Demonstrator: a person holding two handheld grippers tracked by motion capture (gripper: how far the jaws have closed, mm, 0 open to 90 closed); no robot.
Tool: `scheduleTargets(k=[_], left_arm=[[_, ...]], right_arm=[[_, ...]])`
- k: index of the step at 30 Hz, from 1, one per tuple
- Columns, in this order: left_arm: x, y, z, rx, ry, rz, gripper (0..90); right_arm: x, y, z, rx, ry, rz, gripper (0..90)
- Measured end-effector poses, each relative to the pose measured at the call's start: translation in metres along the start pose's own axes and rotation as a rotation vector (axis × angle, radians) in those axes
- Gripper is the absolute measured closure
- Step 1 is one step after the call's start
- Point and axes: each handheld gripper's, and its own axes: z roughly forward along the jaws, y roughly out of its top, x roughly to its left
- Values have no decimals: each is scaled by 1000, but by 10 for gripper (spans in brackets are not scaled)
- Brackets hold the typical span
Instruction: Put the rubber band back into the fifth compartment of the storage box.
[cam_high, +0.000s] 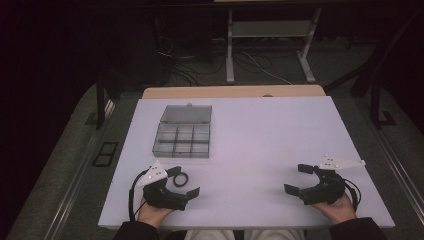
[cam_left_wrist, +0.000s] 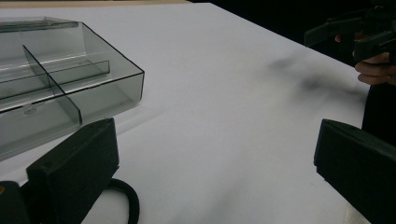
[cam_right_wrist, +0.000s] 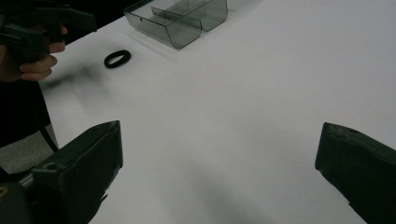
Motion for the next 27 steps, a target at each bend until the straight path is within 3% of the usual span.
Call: scheduleTargets(k=[13, 27], left_arm=[[-1, 1, -1, -9, -9, -8, 0], [-5, 3, 1, 14, -16, 26, 0]], right_arm=[[0, -1, 1, 11, 2, 1, 5], [-2, -2, 2, 27, 6, 5, 5]])
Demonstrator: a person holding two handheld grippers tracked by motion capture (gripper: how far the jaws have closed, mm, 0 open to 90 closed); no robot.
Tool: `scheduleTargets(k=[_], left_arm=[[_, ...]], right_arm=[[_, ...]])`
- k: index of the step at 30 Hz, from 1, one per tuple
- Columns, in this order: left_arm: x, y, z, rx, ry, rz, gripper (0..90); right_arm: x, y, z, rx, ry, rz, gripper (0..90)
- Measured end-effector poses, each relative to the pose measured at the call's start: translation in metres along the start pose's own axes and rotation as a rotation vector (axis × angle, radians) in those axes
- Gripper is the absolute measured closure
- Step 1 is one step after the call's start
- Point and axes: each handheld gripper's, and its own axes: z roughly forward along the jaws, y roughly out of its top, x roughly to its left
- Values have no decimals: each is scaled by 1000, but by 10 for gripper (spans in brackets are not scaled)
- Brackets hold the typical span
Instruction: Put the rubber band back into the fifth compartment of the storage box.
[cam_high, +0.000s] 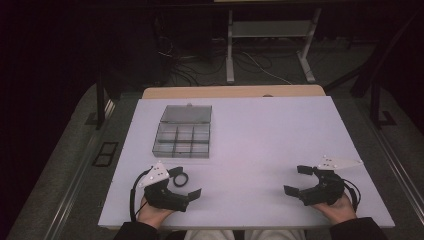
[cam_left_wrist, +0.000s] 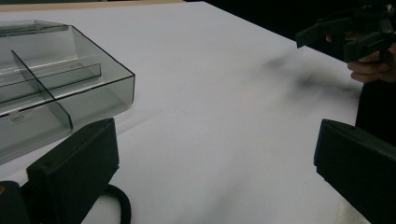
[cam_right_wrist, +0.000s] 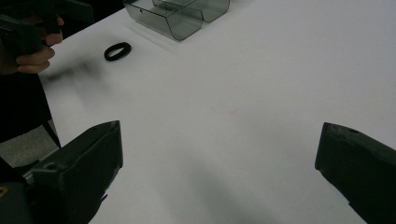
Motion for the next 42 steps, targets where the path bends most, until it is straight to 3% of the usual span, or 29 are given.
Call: scheduleTargets(k=[17, 42], left_arm=[[1, 16, -8, 51, 22, 19, 0], [25, 34, -19, 146, 60, 27, 0]], right_arm=[[-1, 0, -2, -3, -7, -1, 5], [-2, -1, -1, 1, -10, 0, 5]])
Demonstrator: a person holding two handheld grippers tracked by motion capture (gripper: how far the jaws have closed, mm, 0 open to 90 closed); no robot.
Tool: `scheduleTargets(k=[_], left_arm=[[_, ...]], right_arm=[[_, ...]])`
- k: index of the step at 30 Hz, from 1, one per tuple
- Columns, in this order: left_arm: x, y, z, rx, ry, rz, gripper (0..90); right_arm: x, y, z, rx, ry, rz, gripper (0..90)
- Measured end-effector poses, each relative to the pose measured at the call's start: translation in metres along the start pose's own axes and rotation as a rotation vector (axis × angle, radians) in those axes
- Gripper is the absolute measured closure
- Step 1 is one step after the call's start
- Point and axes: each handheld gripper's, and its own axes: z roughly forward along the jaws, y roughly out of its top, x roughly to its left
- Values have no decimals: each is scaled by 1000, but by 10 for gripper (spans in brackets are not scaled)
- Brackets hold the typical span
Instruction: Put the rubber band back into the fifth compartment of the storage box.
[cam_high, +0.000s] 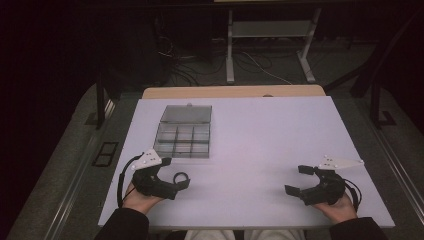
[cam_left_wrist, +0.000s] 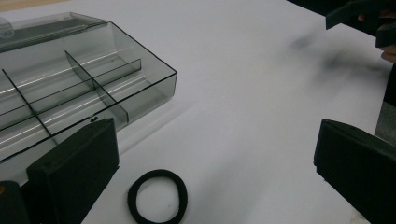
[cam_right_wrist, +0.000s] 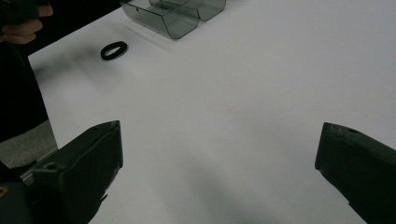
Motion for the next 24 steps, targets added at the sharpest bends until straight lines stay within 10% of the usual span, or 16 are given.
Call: scheduleTargets(k=[24], left_arm=[[32, 2, 1, 108, 20, -33, 0]], right_arm=[[0, 0, 1, 14, 11, 2, 5]])
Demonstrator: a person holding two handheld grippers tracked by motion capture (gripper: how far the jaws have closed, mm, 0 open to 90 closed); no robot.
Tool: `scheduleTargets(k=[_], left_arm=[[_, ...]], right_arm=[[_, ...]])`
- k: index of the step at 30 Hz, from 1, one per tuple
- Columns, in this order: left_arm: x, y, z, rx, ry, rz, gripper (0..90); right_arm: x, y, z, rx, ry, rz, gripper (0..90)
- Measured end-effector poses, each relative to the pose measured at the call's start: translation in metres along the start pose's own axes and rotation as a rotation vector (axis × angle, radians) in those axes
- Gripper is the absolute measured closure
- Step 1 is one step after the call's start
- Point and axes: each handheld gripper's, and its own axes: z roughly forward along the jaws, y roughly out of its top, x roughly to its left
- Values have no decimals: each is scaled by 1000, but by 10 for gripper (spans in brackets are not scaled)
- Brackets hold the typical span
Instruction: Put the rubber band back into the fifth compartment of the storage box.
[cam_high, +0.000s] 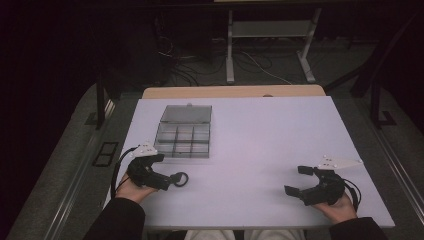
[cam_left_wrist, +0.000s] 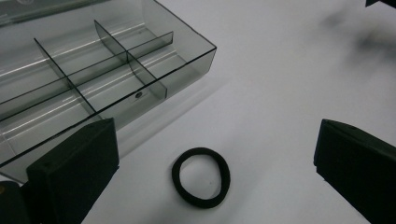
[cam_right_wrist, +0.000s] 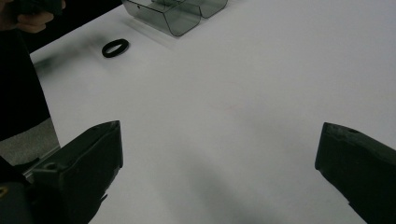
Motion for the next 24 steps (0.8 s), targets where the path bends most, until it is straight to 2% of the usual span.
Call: scheduleTargets(k=[19, 21, 24], left_arm=[[14, -3, 17, 141, -15, 7, 0], [16, -3, 18, 153, -20, 17, 0], [20, -3, 23, 188, -24, 15, 0]], right_arm=[[0, 0, 1, 2, 3, -4, 6], [0, 0, 1, 4, 3, -3, 5], [0, 0, 1, 7, 4, -3, 5]])
